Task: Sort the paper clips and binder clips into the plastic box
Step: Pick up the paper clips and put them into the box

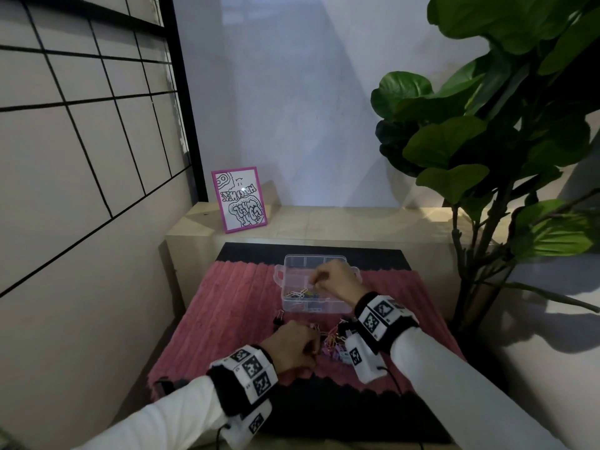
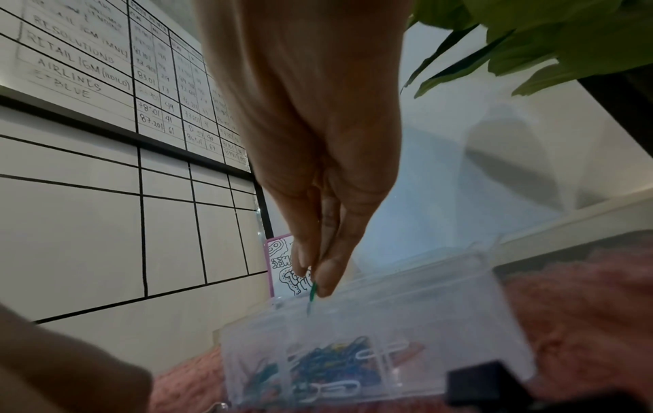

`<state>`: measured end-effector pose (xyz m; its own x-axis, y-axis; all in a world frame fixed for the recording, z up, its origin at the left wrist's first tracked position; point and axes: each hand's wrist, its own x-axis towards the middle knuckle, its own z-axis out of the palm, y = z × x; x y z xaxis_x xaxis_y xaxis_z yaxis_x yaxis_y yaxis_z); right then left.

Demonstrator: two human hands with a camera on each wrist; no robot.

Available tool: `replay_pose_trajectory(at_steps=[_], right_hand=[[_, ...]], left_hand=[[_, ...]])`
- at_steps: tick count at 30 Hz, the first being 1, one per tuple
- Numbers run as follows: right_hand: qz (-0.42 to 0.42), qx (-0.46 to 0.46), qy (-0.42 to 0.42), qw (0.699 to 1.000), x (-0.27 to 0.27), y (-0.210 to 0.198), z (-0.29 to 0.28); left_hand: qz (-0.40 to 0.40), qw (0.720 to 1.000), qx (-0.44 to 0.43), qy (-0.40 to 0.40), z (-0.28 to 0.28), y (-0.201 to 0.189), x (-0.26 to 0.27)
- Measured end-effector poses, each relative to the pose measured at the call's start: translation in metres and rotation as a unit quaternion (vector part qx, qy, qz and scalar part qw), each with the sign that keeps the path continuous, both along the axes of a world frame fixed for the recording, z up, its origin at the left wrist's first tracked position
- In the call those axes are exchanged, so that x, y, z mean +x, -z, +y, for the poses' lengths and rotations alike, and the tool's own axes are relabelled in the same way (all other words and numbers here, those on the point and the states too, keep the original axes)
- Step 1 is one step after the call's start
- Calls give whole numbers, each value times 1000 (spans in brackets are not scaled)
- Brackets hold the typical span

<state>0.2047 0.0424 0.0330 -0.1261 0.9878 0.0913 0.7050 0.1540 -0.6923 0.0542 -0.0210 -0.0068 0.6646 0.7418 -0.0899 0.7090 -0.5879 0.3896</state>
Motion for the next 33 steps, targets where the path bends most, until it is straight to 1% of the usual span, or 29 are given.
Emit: replay_pose_trajectory(at_steps=[5, 7, 8, 9, 11, 12, 14, 15, 16, 18, 20, 22, 25, 27, 29, 31, 33], right_hand=[[5, 69, -14, 998, 24, -5, -17], [1, 58, -55, 997, 29, -6, -27], [-21, 31, -93, 995, 30, -6, -32], [-65, -7, -132, 989, 30, -4, -38], [-177, -71, -183, 964, 27, 2, -49], [-228, -80, -193, 951, 26, 8, -53], [-311, -61, -197, 928, 23, 18, -57], [-334, -46, -199, 920, 22, 22, -58], [-341, -34, -200, 918, 21, 25, -57], [-316, -22, -197, 928, 21, 26, -56], [-267, -25, -187, 945, 23, 24, -55], [-199, -47, -175, 963, 27, 22, -54], [-89, -61, -154, 982, 34, 18, -54], [-41, -56, -128, 989, 38, 17, -53], [-10, -48, -109, 993, 40, 16, -53], [14, -42, -110, 993, 41, 13, -55], [20, -38, -110, 993, 42, 10, -57]], left_hand=[[-28, 999, -36, -3, 0, -1, 0], [-36, 998, -44, -7, 0, -2, -1], [-43, 998, -45, -10, -1, -3, -2], [-51, 998, -43, -10, -2, -4, -3], [-66, 997, -37, -10, -2, -4, -4], [-73, 997, -32, -12, -2, -4, -4], [-86, 996, -29, -14, -3, -4, -2], [-94, 995, -29, -13, -3, -4, -1], [-100, 994, -31, -11, -2, -5, -1], [-106, 993, -47, -18, 0, -9, -5], [-138, 986, -87, -45, 7, -17, -14], [-189, 970, -134, -68, 17, -28, -26], [-258, 939, -207, -95, 33, -44, -42], [-284, 923, -236, -111, 41, -49, -48], [-300, 913, -251, -118, 46, -50, -50], [-301, 910, -261, -118, 47, -47, -48], [-286, 912, -272, -110, 46, -43, -46]])
